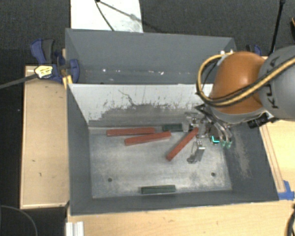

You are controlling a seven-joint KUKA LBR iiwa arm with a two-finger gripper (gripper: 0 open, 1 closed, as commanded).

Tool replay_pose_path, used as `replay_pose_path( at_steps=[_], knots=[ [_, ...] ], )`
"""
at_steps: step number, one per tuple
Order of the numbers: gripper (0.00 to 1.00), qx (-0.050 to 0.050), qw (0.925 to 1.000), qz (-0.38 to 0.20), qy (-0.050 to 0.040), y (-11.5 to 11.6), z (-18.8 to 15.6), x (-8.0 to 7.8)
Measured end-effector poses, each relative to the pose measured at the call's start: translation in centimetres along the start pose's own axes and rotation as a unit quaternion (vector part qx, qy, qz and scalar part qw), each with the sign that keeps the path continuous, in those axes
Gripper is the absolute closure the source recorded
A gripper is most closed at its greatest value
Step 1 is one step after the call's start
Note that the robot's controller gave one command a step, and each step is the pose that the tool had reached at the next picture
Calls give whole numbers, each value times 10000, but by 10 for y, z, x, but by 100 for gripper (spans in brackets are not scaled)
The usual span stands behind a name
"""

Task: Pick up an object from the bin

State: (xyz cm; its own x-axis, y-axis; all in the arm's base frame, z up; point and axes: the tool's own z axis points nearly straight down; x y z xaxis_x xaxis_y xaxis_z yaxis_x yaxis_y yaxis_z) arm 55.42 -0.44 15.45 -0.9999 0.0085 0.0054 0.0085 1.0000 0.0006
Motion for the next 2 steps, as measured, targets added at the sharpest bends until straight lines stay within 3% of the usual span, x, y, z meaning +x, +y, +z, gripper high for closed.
replay_pose_path(
  at_steps=[1, 2],
  knots=[
    [0, 0, 9707, -2403, -27, 19, 86, -17],
    [100, 6, 9711, -2385, -43, 18, 83, -18]
  ],
)
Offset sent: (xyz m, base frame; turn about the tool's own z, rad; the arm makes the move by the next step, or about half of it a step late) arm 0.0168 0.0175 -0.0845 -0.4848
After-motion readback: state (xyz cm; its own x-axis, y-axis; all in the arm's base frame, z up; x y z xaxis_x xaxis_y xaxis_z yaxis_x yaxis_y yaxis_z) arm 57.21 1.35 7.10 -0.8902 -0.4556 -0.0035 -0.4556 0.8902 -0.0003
